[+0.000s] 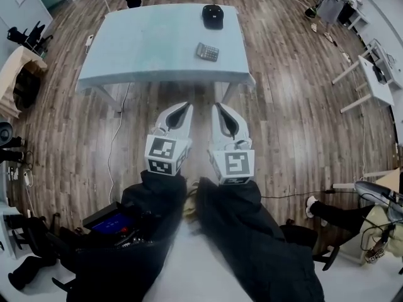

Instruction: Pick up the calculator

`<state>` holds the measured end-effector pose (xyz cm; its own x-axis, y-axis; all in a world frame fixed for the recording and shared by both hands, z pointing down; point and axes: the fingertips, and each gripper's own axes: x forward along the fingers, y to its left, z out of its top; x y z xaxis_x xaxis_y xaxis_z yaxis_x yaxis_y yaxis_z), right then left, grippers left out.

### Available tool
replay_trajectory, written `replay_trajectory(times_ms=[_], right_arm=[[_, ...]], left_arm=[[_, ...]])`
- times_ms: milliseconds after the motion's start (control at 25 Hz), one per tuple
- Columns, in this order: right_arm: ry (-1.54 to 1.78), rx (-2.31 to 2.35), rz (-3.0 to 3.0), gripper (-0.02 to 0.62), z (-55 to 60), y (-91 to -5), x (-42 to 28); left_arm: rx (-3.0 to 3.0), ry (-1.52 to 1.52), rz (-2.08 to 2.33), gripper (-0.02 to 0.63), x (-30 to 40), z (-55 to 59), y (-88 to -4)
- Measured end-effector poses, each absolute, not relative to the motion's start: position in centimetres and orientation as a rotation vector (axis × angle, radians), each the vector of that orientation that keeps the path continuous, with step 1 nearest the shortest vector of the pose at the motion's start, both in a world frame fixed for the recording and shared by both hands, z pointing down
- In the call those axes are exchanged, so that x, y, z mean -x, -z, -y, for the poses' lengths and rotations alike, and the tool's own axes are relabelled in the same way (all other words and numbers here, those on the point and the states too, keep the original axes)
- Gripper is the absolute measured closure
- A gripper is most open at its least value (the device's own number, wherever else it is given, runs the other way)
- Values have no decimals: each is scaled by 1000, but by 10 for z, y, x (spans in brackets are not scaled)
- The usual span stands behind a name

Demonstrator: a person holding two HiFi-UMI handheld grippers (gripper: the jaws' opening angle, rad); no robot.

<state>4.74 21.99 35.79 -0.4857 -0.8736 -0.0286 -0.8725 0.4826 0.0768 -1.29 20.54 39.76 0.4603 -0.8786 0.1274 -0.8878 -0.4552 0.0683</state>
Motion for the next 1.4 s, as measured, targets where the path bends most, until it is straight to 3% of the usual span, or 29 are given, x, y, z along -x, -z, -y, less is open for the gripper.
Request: replay_trajectory(times_ms=[640,1400], right_arm=[[62,-1592,2654,594,-211,-383,-65],[109,-1620,2595,594,-41,-399,-39]], left_arm=[[-2534,-109,1581,606,6,-192,-413],[-2529,-62,1535,605,37,-20,-429]])
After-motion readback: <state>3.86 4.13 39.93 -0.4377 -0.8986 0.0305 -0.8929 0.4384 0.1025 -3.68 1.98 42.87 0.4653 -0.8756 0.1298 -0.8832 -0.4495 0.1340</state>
